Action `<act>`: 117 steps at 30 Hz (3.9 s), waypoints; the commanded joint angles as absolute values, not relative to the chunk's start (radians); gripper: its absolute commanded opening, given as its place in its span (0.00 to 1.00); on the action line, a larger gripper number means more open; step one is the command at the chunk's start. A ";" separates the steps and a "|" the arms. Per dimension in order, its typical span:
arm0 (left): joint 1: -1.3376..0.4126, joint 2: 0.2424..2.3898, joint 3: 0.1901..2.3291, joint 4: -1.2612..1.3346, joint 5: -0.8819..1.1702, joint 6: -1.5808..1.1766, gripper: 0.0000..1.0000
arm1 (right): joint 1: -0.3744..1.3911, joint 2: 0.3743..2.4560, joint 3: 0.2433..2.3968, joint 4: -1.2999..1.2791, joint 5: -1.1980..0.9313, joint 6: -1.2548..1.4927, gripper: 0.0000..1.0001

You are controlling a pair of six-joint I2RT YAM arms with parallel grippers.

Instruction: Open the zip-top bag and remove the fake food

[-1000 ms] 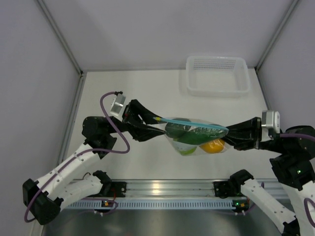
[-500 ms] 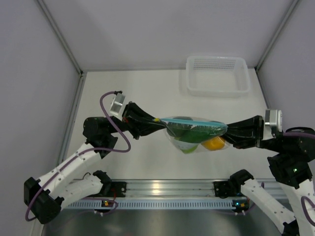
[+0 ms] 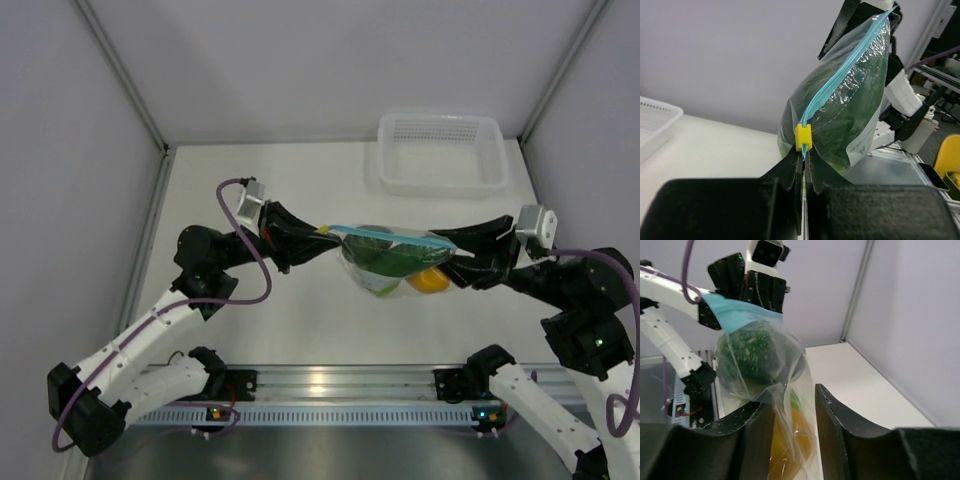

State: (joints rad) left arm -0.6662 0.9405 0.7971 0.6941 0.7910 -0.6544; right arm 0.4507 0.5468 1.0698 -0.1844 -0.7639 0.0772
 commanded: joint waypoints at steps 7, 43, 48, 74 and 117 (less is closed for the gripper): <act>-0.663 0.972 0.896 0.252 0.609 -0.347 0.00 | 0.462 0.538 1.204 -0.477 -0.363 -0.109 0.47; -0.667 1.348 1.155 -0.202 0.936 -0.037 0.00 | 0.563 1.011 1.057 -0.276 -0.880 -0.181 0.46; -0.669 1.328 1.151 -0.202 0.956 -0.034 0.00 | 0.627 1.064 1.072 -0.247 -0.832 -0.192 0.40; -0.669 1.319 1.129 -0.202 0.985 -0.025 0.00 | 0.655 1.003 1.042 -0.221 -0.638 -0.267 0.34; -0.669 1.298 1.132 -0.202 0.980 -0.025 0.00 | 0.653 1.057 1.011 -0.250 -0.747 -0.278 0.00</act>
